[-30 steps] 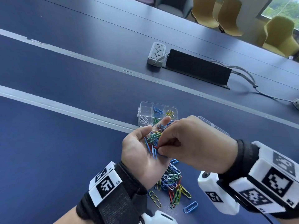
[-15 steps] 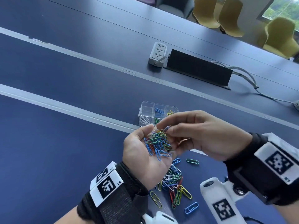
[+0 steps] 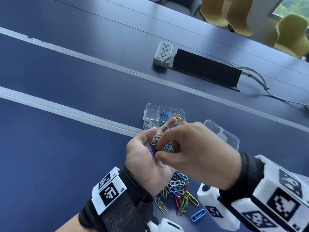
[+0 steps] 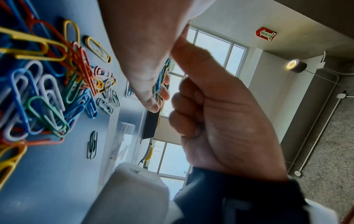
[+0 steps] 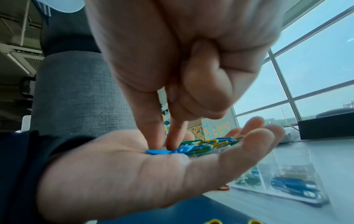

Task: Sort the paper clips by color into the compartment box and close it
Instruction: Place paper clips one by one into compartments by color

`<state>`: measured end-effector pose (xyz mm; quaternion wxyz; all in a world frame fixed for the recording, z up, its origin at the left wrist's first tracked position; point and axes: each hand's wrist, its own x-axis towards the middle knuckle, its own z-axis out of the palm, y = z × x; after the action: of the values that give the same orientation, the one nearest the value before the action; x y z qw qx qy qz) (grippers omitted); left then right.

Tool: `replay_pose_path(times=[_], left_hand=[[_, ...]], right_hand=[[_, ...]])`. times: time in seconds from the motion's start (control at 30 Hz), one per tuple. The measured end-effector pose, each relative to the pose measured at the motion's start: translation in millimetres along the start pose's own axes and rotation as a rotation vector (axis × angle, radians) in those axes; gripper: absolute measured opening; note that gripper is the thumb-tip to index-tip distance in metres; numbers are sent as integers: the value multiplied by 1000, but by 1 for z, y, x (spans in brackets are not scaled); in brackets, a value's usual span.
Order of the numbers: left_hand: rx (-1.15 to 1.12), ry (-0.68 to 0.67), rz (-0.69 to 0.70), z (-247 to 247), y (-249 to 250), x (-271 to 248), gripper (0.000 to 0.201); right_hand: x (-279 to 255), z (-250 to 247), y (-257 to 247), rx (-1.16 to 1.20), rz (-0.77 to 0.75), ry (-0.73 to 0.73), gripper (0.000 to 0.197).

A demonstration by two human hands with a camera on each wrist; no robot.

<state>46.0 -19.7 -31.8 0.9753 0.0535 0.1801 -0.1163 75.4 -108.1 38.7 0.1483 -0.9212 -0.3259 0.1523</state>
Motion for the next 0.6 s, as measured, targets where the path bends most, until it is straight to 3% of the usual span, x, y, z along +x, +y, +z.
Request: replay_pose_path(times=[0.47,0.6], left_hand=[[-13,35,63,0,-3,2,46],[-58,50,44,2,-2,0,47]], right_hand=[[4,6,-13,-185,9,65,21],[3,2,-11,-98,16,76,15]])
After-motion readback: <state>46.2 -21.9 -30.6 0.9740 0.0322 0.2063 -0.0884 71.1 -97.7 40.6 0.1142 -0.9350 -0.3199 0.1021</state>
